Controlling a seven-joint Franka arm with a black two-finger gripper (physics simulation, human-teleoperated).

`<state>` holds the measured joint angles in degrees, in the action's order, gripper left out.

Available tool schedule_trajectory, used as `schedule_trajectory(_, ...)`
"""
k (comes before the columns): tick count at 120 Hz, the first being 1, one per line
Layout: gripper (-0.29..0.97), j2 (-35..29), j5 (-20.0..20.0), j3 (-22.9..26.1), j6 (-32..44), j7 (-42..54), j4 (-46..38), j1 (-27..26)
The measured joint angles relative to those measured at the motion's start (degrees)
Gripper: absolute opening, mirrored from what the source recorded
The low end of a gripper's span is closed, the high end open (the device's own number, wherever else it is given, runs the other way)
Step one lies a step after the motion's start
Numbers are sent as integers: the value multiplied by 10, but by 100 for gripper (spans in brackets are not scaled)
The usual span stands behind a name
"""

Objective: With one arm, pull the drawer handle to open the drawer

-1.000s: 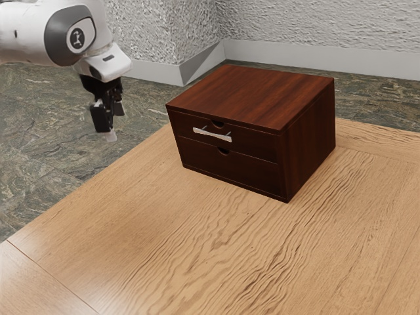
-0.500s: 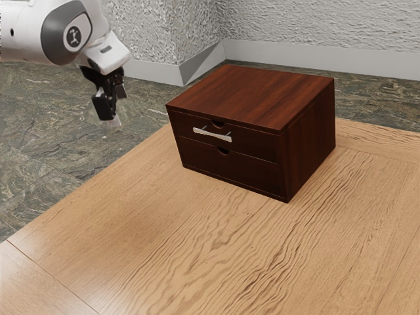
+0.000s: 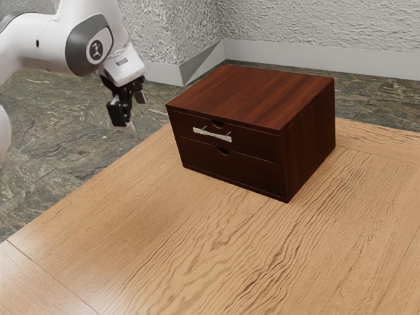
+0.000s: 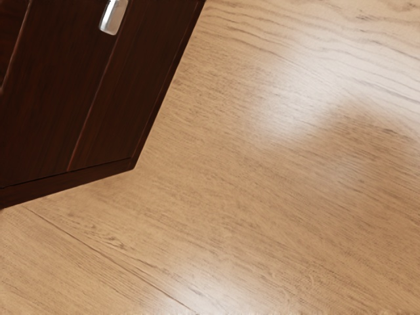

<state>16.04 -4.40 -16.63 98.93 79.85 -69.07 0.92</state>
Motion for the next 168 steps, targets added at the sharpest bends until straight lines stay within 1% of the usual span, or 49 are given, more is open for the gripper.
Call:
schedule_trajectory(34, 68, 4, -1, 0, 40, 44, 3, 8)
schedule_trajectory(54, 68, -3, -18, 2, 70, 66, -31, 11)
schedule_trajectory(90, 68, -22, -50, 13, 113, 95, -44, 13)
schedule_trajectory(96, 68, -22, -55, 14, 119, 100, -57, 13)
schedule_trajectory(108, 68, -26, -62, 16, 134, 110, -86, 14)
schedule_trajectory(126, 67, -33, -69, 15, 158, 127, -100, 15)
schedule_trajectory(145, 67, -76, -108, 15, 173, 136, -155, 14)
schedule_trajectory(150, 67, -80, -115, 13, 176, 138, -160, 15)
schedule_trajectory(168, 67, -81, -160, 10, 186, 144, -163, 15)
